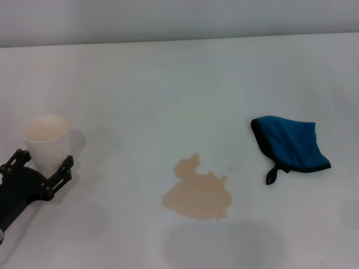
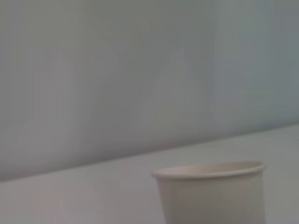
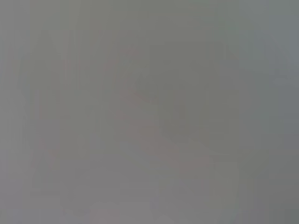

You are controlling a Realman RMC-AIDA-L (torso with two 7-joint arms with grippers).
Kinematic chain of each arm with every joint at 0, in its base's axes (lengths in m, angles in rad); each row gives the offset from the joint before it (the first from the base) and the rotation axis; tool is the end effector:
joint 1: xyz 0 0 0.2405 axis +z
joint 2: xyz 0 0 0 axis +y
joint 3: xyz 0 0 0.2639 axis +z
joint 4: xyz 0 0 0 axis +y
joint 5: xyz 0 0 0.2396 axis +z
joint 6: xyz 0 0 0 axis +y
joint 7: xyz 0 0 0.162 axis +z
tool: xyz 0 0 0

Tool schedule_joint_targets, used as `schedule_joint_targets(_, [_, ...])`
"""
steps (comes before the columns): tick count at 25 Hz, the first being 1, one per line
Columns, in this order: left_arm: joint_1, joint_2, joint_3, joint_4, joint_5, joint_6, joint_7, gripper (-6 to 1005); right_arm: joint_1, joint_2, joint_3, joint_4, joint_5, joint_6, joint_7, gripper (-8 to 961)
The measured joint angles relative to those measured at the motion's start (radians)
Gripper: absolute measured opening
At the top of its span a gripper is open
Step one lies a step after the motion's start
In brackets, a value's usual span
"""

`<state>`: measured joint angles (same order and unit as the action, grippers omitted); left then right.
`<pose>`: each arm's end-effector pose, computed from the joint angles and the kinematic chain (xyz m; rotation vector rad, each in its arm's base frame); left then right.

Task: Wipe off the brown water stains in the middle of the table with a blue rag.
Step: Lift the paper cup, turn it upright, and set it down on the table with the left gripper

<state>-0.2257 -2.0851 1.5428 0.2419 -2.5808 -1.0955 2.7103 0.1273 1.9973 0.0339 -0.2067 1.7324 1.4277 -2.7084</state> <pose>-0.3797 0.2879 -0.0867 -2.0962 -0.5672 -0.5624 0.4806 0.2183 0.1041 -1.3368 0.5223 0.5097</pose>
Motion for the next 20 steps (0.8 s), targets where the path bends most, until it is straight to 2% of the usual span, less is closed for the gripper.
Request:
schedule_joint_targets(4, [-0.01,-0.001,0.005,-0.005,-0.011,0.051,0.013,774,0.0,0.0,-0.003,0.008,0.0,0.004,-0.006,856])
schedule_joint_targets(20, [-0.001,-0.001,0.003,-0.026,-0.012,0.085,0.01,773,-0.02,0.0,0.0,0.022,-0.001,0.038,-0.007,855])
